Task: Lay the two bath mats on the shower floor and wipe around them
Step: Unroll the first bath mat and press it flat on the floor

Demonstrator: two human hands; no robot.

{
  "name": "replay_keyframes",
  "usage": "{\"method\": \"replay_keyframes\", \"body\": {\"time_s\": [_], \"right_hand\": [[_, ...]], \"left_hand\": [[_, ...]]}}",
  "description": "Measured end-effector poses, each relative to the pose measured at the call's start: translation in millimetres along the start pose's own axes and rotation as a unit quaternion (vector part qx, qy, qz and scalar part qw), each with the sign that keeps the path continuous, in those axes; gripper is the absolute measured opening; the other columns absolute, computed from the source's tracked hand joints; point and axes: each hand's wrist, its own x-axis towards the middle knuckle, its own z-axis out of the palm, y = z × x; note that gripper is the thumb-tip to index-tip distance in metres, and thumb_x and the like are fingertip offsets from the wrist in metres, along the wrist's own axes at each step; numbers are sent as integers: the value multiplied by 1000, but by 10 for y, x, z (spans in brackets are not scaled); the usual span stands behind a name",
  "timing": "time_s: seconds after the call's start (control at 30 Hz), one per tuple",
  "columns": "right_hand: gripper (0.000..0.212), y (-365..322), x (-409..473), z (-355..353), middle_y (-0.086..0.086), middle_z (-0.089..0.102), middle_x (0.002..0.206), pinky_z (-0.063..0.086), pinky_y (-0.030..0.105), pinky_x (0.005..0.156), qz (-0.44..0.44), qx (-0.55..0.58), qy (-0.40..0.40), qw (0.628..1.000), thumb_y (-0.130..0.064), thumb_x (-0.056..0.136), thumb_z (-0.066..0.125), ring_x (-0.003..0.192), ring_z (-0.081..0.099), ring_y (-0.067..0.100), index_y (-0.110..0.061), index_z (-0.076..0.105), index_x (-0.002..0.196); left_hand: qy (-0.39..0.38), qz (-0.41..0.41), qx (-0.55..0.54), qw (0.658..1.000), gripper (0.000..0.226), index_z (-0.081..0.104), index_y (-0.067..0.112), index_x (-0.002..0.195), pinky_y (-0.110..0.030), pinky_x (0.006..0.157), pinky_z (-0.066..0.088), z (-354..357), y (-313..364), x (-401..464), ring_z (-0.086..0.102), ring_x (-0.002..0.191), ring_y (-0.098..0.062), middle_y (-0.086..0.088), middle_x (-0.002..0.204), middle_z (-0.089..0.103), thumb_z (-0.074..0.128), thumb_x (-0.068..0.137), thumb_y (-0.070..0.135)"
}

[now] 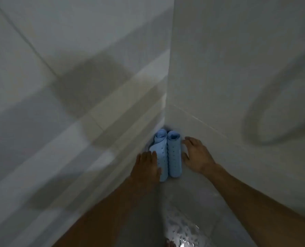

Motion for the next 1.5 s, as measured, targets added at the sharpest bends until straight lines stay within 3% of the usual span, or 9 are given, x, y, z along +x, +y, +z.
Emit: {"method": "replay_keyframes", "body": {"time_s": [0.43,0.6,0.73,0.83,0.9,0.97,1.17,1.3,1.5], "right_hand": [[55,409,1732,1614,24,62,126,47,54,94,-174,-48,44,983,-3,68,71,113,58,46,6,63,122],[34,244,1767,1804,24,67,111,34,48,101,-143,-83,47,985,1,74,70,115,56,42,4,68,107],[21,67,1579,1799,18,65,70,32,43,97,-226,-154,66,960,-2,65,80,83,63,38,1,64,77],[9,-14,1381,1898,19,71,92,15,35,116,-262,-155,11,952,-3,82,71,104,60,39,1,68,89],[19,-56,1203,1999,12,68,71,33,31,106,-334,-125,51,933,2,67,82,75,66,30,-3,66,76],[33,-70,1007,2132,6,57,54,49,33,79,-368,-116,102,917,0,54,89,48,56,24,-7,59,66],[41,-219,394,2374,7,65,60,36,35,83,-298,-97,86,946,-12,54,92,53,63,26,-5,60,79],[28,-311,-50,2424,2,71,98,21,39,107,-174,-104,4,979,-21,86,68,97,64,27,-13,55,109],[31,-562,-929,2332,6,67,101,29,40,103,-33,-45,-60,997,-27,91,63,98,62,29,-14,45,112]], "left_hand": [[38,-48,-67,996,62,29,-3,142,-37,107,32,1273,-483,1613,39,128,-33,-20,139,43,54,93,24],[60,-128,-193,971,32,56,-1,120,-37,93,45,1474,-518,1804,57,112,-33,-19,119,60,54,93,16],[60,-172,-219,959,22,60,-3,103,-32,75,43,1601,-582,1500,61,102,-32,-19,108,64,49,96,15],[53,-174,-229,956,20,60,-3,98,-32,68,43,1625,-754,1163,62,92,-33,-19,99,65,51,94,15],[38,-148,-236,960,16,60,-2,94,-35,71,47,1630,-859,944,63,89,-33,-19,94,66,54,93,13],[23,-122,-233,965,12,58,3,86,-38,72,49,1637,-936,719,63,87,-33,-18,91,66,57,92,14],[-6,-90,-174,981,19,61,7,104,-38,79,47,1701,-983,209,61,99,-31,-14,104,65,53,94,22],[-2,-52,-139,989,19,60,9,102,-37,77,46,1753,-934,-108,61,99,-31,-11,103,64,54,92,24],[-24,27,-93,995,21,60,10,103,-35,77,44,1810,-727,-741,61,98,-31,-12,105,65,52,92,26]]}}
